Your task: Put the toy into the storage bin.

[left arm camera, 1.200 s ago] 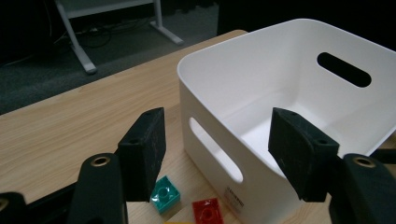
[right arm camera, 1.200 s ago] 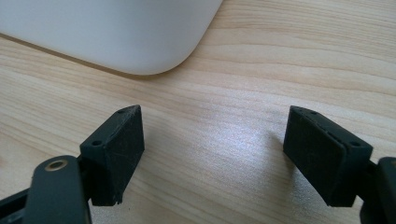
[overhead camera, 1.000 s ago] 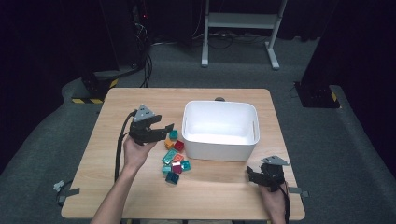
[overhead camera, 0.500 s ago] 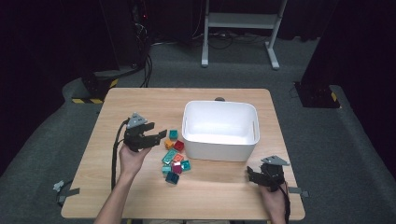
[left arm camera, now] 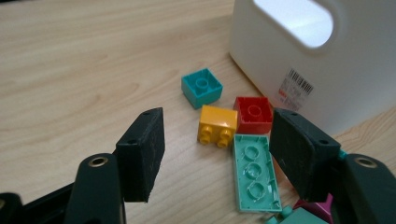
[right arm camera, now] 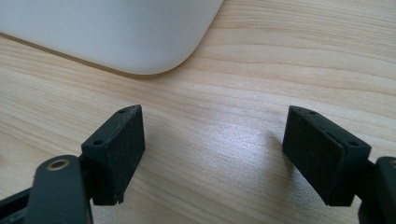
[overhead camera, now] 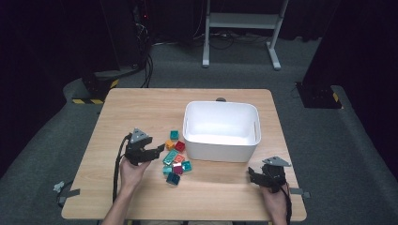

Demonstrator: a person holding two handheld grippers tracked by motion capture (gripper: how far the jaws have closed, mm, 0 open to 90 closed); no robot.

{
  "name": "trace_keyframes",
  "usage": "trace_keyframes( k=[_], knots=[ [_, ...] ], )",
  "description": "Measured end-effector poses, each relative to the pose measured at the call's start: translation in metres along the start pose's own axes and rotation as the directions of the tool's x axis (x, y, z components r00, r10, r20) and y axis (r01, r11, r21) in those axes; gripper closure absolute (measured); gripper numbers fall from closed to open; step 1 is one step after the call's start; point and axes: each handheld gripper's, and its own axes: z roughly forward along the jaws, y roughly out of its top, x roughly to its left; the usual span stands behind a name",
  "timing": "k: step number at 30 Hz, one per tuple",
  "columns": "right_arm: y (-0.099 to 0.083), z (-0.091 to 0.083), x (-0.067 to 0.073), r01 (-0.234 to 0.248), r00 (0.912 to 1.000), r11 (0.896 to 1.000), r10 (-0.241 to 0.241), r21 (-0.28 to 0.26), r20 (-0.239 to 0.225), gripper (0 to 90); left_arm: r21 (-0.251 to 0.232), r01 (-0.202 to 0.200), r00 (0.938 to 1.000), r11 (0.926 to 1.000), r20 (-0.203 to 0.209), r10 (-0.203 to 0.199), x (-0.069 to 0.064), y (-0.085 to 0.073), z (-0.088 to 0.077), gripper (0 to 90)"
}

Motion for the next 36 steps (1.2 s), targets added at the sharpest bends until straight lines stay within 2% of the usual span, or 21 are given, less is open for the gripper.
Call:
trace_keyframes(
  k=[5,9,12,16,20,27,36],
  knots=[
    [0.0,0.0,0.0,0.0,1.0,1.0,0.0,0.0,0.0,21.2,0.007,-0.001,1.0,1.0,0.005,0.0,-0.001,-0.003,0.012,36.4],
    [0.0,0.0,0.0,0.0,1.0,1.0,0.0,0.0,0.0,21.2,0.034,0.0,1.0,0.9994,0.005,0.0,-0.001,-0.005,0.025,36.5],
    [0.0,0.0,0.0,0.0,1.0,1.0,0.0,0.0,0.0,21.2,0.048,-0.014,0.9999,0.9988,-0.009,0.014,-0.001,-0.006,0.034,36.8],
    [0.0,0.0,0.0,-0.001,1.0,1.0,0.001,0.0,0.0,21.2,0.043,0.013,0.9999,0.999,-0.006,-0.013,0.002,-0.006,0.047,38.2],
    [0.0,0.0,0.0,0.001,1.0,1.0,-0.001,0.001,-0.001,21.2,0.037,0.022,0.9998,0.999,-0.001,-0.022,0.003,-0.006,0.052,38.8],
    [0.0,0.0,0.0,0.002,1.0,1.0,-0.002,0.001,-0.002,21.4,0.02,0.01,0.9998,0.9997,0.015,-0.011,0.002,0.0,0.06,40.4],
    [0.0,-0.001,0.001,0.008,1.0,1.0,-0.008,-0.001,-0.006,22.5,0.05,0.022,0.9994,0.9985,0.026,-0.023,0.004,-0.004,0.071,45.1]
  ],
)
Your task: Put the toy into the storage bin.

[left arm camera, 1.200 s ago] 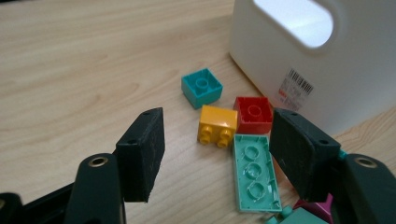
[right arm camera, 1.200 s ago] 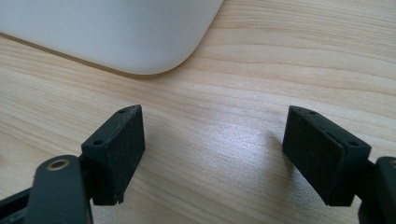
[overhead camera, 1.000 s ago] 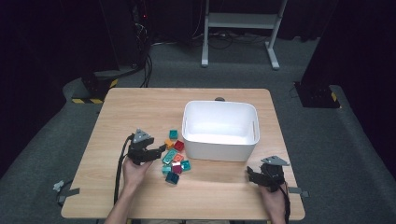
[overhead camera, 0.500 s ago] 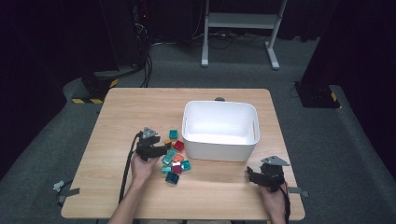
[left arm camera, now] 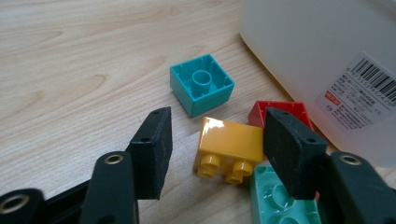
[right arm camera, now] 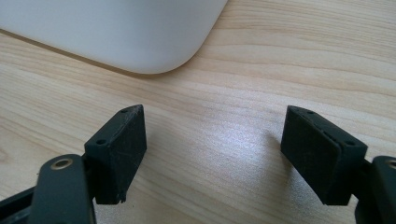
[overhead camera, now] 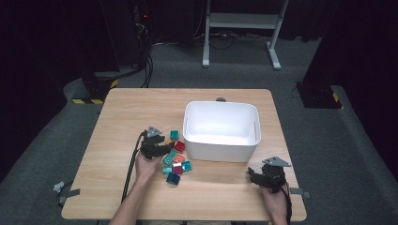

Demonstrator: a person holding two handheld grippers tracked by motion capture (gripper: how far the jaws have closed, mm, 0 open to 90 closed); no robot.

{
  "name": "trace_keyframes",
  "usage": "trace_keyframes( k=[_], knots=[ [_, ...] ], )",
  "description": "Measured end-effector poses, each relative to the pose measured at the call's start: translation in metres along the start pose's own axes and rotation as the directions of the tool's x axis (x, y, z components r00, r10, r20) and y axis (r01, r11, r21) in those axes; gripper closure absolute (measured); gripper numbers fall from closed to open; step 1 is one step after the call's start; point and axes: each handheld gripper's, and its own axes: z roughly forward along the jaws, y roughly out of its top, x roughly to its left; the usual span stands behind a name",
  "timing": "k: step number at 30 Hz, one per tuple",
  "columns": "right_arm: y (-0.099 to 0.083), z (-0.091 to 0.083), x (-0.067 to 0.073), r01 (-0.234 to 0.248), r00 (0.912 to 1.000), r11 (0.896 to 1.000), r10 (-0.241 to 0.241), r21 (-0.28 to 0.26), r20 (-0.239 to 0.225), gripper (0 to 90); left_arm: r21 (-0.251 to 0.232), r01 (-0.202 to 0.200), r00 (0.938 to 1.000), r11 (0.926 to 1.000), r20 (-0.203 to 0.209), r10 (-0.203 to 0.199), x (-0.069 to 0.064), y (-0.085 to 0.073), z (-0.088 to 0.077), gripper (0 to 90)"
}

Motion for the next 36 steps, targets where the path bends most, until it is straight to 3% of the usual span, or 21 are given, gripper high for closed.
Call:
trace_keyframes(
  k=[8,19,24,36],
  knots=[
    [0.0,0.0,0.0,0.0,1.0,1.0,0.0,0.0,0.0,22.6,0.008,-0.013,0.9999,0.9999,0.004,0.013,0.001,-0.001,0.002,56.9],
    [0.0,0.0,0.0,0.0,1.0,1.0,0.0,0.0,0.0,22.6,-0.012,-0.011,0.9999,0.9999,0.005,0.011,0.002,0.001,-0.003,58.6],
    [0.0,0.0,0.0,0.0,1.0,1.0,0.0,0.0,0.0,22.6,-0.014,-0.028,0.9996,0.9995,0.004,0.028,0.0,0.002,-0.008,58.7],
    [0.0,0.0,0.0,0.0,1.0,1.0,0.0,0.0,0.0,22.6,-0.038,-0.016,0.9994,0.9991,0.031,0.018,0.002,0.005,-0.019,58.9]
  ],
)
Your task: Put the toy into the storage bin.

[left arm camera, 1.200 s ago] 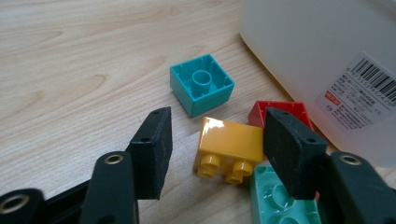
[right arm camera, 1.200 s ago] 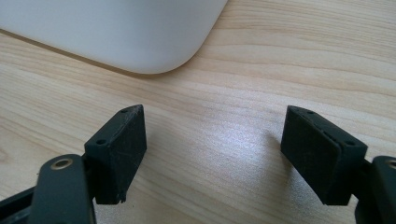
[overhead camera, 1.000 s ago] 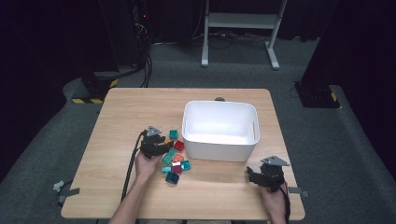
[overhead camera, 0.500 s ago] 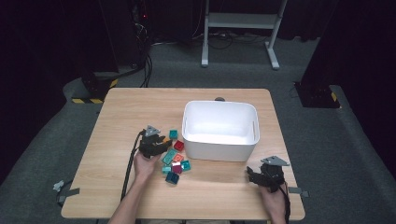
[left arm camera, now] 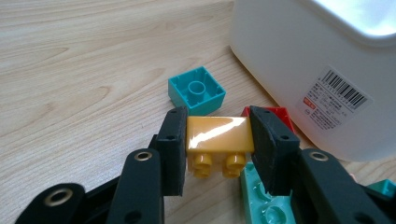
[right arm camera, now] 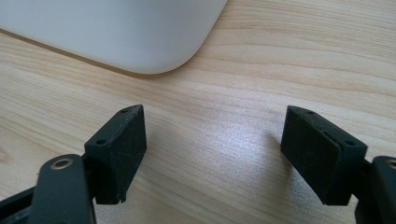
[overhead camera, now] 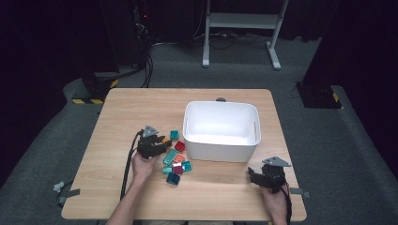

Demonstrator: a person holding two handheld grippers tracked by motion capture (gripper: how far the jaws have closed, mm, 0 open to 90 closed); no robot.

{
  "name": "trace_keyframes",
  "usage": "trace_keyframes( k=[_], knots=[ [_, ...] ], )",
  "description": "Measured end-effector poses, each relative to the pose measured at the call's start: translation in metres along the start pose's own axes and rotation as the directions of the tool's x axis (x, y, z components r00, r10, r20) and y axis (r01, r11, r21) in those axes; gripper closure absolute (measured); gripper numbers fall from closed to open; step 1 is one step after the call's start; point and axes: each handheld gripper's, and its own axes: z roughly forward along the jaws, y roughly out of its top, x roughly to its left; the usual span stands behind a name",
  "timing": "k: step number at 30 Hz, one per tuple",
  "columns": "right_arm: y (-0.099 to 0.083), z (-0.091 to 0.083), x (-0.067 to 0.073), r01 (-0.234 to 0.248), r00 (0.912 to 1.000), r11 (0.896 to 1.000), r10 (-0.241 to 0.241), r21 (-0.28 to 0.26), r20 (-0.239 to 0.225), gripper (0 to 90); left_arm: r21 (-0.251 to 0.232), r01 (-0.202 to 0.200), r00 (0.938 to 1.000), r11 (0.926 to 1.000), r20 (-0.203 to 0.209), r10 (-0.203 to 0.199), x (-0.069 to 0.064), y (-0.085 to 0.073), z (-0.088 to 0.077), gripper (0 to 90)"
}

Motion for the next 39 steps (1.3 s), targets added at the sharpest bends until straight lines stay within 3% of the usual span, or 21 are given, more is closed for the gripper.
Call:
trace_keyframes(
  k=[3,5,12,22,28,39],
  knots=[
    [0.0,0.0,0.0,0.0,1.0,1.0,0.0,0.0,0.0,22.5,-0.015,0.026,0.9995,0.9995,0.016,-0.026,0.003,0.002,-0.003,58.9],
    [0.0,0.001,0.0,-0.002,1.0,1.0,0.002,0.001,0.0,22.1,-0.001,0.041,0.999,0.9992,0.019,-0.041,0.007,0.004,-0.004,58.9],
    [0.001,0.001,0.0,-0.001,1.0,1.0,0.001,0.001,0.001,22.1,-0.027,0.023,0.9994,0.9994,0.025,-0.022,0.005,0.009,-0.021,58.9],
    [0.0,0.001,0.001,-0.011,0.9998,1.0,0.011,0.0,0.014,21.2,-0.034,0.03,0.9982,0.999,0.054,-0.028,0.001,0.013,-0.029,59.0],
    [0.0,0.001,0.001,-0.011,0.9999,1.0,0.011,0.001,0.01,21.0,-0.032,-0.009,0.9983,0.9994,0.058,0.01,-0.004,0.019,-0.037,58.9],
    [0.0,0.001,0.001,-0.009,0.9999,1.0,0.009,0.0,0.009,21.0,-0.057,0.021,0.9953,0.9982,0.096,-0.015,-0.004,0.024,-0.049,58.9]
  ],
)
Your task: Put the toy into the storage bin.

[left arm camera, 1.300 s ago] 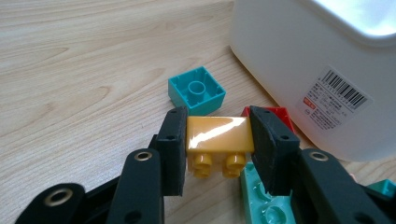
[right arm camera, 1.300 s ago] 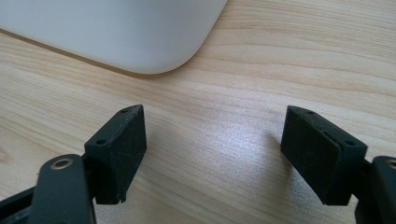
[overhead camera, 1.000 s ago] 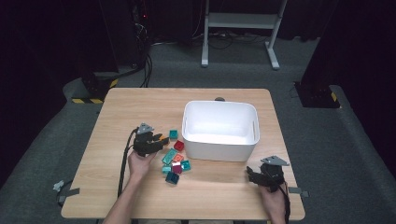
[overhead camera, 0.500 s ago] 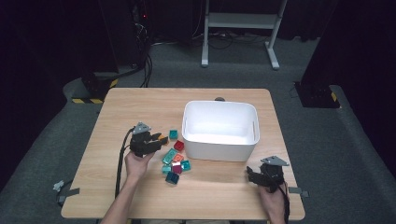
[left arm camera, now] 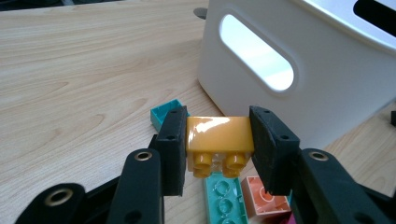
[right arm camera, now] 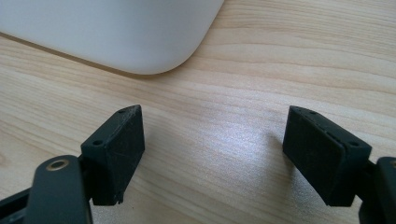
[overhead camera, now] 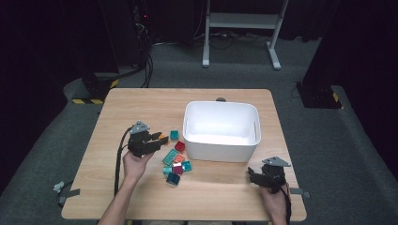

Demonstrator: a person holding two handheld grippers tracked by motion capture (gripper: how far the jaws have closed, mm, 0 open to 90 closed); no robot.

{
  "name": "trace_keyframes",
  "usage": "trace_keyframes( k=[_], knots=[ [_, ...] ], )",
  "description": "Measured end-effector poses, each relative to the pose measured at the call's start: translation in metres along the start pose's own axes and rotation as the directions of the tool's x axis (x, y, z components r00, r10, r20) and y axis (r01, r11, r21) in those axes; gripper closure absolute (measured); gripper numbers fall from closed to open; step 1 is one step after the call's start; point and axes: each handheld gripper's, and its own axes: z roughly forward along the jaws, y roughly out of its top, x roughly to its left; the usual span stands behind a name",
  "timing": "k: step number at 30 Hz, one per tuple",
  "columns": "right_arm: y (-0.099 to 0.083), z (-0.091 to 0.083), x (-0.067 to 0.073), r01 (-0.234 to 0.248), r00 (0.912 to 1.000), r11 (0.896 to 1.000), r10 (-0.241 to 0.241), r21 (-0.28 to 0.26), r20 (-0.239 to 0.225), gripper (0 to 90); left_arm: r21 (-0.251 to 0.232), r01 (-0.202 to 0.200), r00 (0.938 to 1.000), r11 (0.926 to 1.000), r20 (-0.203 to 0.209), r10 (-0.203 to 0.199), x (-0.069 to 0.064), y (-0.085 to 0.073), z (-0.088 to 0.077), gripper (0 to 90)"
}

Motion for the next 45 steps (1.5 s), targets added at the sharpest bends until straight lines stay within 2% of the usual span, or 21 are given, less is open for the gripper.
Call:
trace_keyframes(
  k=[4,6,11,14,22,25,30,34,36,45],
  knots=[
    [0.0,0.0,0.0,0.0,1.0,1.0,0.0,0.0,0.0,20.9,0.0,0.004,1.0,1.0,0.004,-0.004,0.0,0.004,-0.004,58.9],
    [0.0,0.0,0.0,-0.001,1.0,1.0,0.001,0.001,0.0,21.0,0.012,-0.024,0.9997,0.9996,-0.003,0.024,0.0,0.007,-0.005,58.9],
    [0.0,0.0,0.0,0.001,1.0,1.0,-0.001,-0.001,0.002,20.9,0.003,-0.034,0.9991,0.9994,0.024,0.034,-0.002,0.02,-0.01,58.9],
    [0.0,0.0,0.0,-0.002,1.0,1.0,0.002,0.0,0.002,20.9,0.01,-0.062,0.9977,0.998,0.027,0.062,-0.007,0.026,-0.012,58.9],
    [0.0,0.0,0.0,0.0,1.0,1.0,0.0,0.0,0.0,20.7,-0.022,-0.038,0.997,0.999,0.067,0.039,-0.008,0.032,-0.018,58.9],
    [-0.001,-0.001,-0.001,-0.002,1.0,1.0,0.002,0.002,0.0,20.7,-0.019,-0.055,0.9965,0.9983,0.063,0.056,-0.009,0.034,-0.02,58.9],
    [-0.001,-0.001,-0.001,-0.004,1.0,1.0,0.004,0.002,0.001,20.7,-0.037,-0.061,0.9946,0.9974,0.082,0.064,-0.013,0.04,-0.025,58.9],
    [-0.001,-0.001,-0.001,-0.003,1.0,1.0,0.003,0.002,0.001,20.6,-0.041,-0.05,0.9924,0.9979,0.11,0.054,-0.017,0.048,-0.028,58.9],
    [-0.001,-0.001,-0.001,-0.003,1.0,1.0,0.003,0.002,0.0,20.6,-0.044,-0.066,0.9916,0.9969,0.109,0.07,-0.02,0.052,-0.03,58.9],
    [-0.001,-0.001,-0.001,-0.003,1.0,1.0,0.003,0.002,0.0,20.6,-0.042,-0.079,0.9879,0.996,0.131,0.083,-0.03,0.066,-0.03,58.9]
  ],
)
